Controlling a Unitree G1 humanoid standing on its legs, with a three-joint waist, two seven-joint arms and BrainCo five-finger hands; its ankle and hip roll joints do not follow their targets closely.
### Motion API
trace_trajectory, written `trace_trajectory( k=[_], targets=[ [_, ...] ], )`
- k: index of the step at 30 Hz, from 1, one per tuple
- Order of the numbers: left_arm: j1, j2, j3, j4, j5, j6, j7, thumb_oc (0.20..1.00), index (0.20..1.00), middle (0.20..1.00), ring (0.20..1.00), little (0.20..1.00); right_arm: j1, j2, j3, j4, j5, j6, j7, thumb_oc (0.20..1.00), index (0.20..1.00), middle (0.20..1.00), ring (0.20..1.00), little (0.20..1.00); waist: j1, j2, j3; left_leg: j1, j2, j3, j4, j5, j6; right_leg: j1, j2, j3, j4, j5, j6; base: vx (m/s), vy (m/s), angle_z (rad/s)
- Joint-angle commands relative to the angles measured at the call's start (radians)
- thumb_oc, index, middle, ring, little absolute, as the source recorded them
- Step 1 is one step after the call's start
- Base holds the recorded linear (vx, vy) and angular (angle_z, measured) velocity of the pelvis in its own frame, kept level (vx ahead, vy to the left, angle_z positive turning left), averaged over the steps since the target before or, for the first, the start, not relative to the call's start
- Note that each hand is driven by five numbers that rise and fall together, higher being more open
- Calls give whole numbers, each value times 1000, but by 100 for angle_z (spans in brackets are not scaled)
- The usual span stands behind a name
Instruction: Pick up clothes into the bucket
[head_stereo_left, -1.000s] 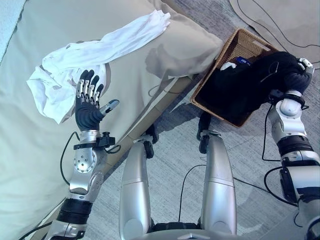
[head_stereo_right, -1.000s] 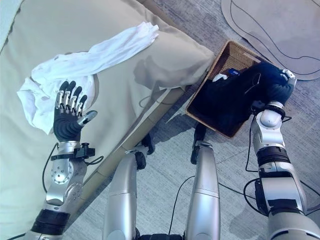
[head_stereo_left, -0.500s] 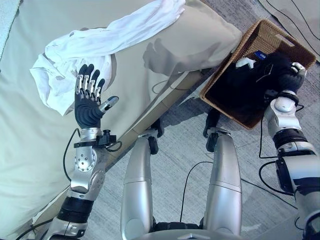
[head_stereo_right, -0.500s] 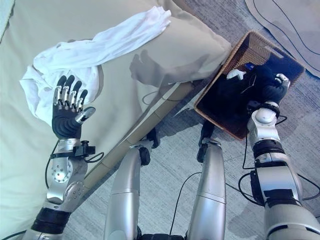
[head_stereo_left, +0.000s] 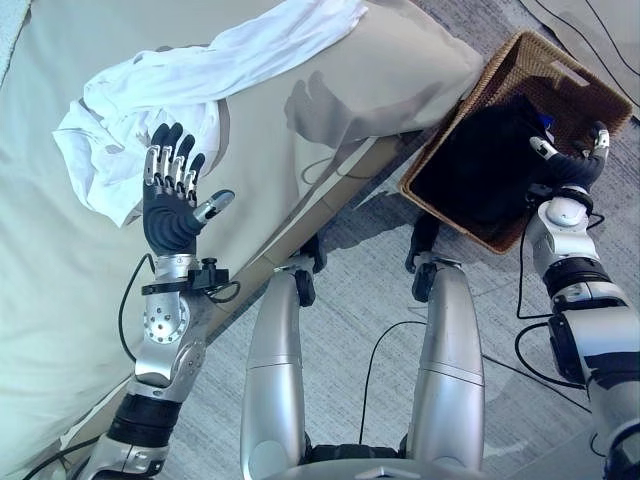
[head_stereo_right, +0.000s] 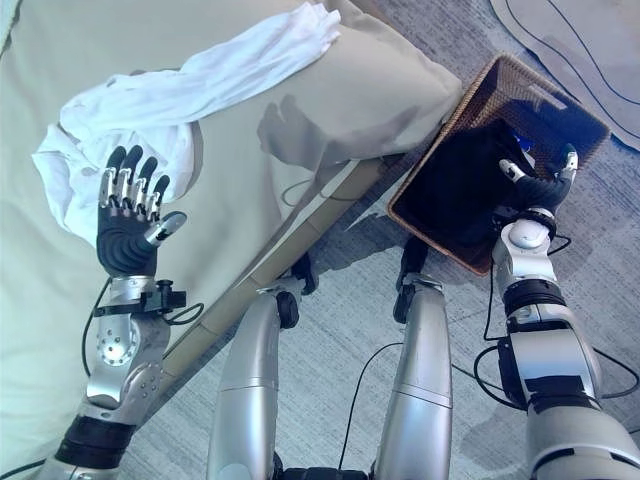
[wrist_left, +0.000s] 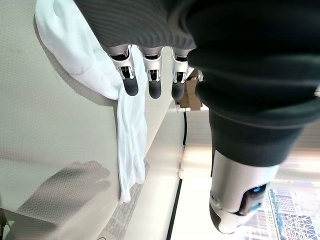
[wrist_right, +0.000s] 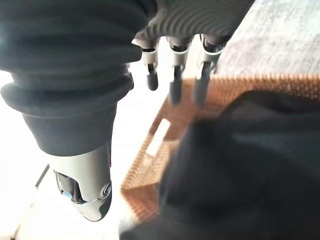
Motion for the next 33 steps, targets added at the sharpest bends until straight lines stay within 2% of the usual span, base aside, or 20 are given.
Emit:
trace_trajectory(
  k=[1, 8, 9, 13, 15, 16, 19, 22, 25, 29, 33],
  targets=[
    [27, -29, 18, -24, -2, -70, 10, 1000, 1000, 1000, 1000, 1000, 88, 36, 41, -39, 8, -29, 6, 1000, 1000, 1000, 1000, 1000, -46, 10, -113, 22, 23, -42, 32, -100, -4, 58, -23, 41, -104, 75, 88, 0, 0, 0],
    [-1, -43, 31, 49, 56, -73, 39, 1000, 1000, 1000, 1000, 1000, 228, 102, 30, -247, -43, -62, 11, 1000, 1000, 1000, 1000, 1000, -61, -9, -121, 179, 30, -47, -130, -46, -12, 215, -21, -5, -254, 120, 107, -14, -17, -9],
    [-5, -47, 36, 74, 77, -71, 51, 1000, 1000, 1000, 1000, 1000, 261, 115, 22, -304, -49, -74, 13, 1000, 1000, 1000, 1000, 1000, -69, -17, -122, 194, 30, -38, -163, -5, -6, 242, -26, -18, -300, 161, 101, -69, -39, 3],
    [-11, -39, 44, 156, 210, -42, 120, 1000, 1000, 1000, 1000, 1000, 407, 174, -26, -459, -60, -101, 13, 1000, 1000, 1000, 1000, 1000, -79, -41, -128, 334, 25, -57, -280, 35, -17, 403, -33, -66, -407, 193, 116, 31, -67, 12],
    [-12, -11, 41, 205, 395, -7, 187, 1000, 1000, 1000, 1000, 1000, 483, 207, -38, -523, -59, -119, 35, 1000, 1000, 1000, 1000, 1000, -83, -57, -141, 403, 25, -68, -330, 50, -25, 486, -35, -87, -462, 200, 121, 111, -56, 15],
    [-2, -14, 38, 232, 402, -1, 187, 1000, 1000, 1000, 1000, 1000, 543, 231, -37, -581, -54, -124, 58, 1000, 1000, 1000, 1000, 1000, -82, -70, -145, 465, 20, -75, -368, 63, -28, 562, -37, -107, -501, 210, 125, 98, -43, 13],
    [13, -7, 49, 252, 451, 13, 200, 1000, 1000, 1000, 1000, 1000, 601, 246, -29, -634, -60, -122, 86, 1000, 1000, 1000, 1000, 1000, -80, -84, -148, 538, 20, -83, -410, 75, -32, 646, -40, -130, -542, 215, 128, 105, -33, 17],
    [26, 24, 60, 287, 632, 66, 262, 1000, 1000, 1000, 1000, 1000, 679, 276, 10, -683, -65, -118, 136, 1000, 1000, 1000, 1000, 1000, -66, -107, -167, 648, 24, -87, -487, 96, -39, 774, -43, -170, -610, 228, 139, 90, -11, 11],
    [33, 27, 67, 307, 673, 90, 260, 1000, 1000, 1000, 1000, 1000, 721, 283, 29, -711, -76, -106, 163, 1000, 1000, 1000, 1000, 1000, -59, -116, -182, 701, 19, -86, -538, 117, -44, 833, -46, -199, -650, 244, 146, 87, 25, 22],
    [28, 51, 75, 364, 792, 132, 260, 1000, 1000, 1000, 1000, 1000, 783, 281, 80, -760, -116, -83, 221, 1000, 1000, 1000, 1000, 1000, -44, -135, -219, 770, 19, -93, -579, 124, -49, 920, -48, -230, -690, 248, 156, 97, 41, 16],
    [16, 102, 112, 453, 909, 181, 306, 1000, 1000, 1000, 1000, 1000, 814, 280, 156, -784, -149, -70, 292, 1000, 1000, 1000, 1000, 1000, -18, -155, -247, 823, 17, -97, -557, 89, -45, 1001, -47, -244, -719, 242, 165, 112, 65, 16]
  ],
)
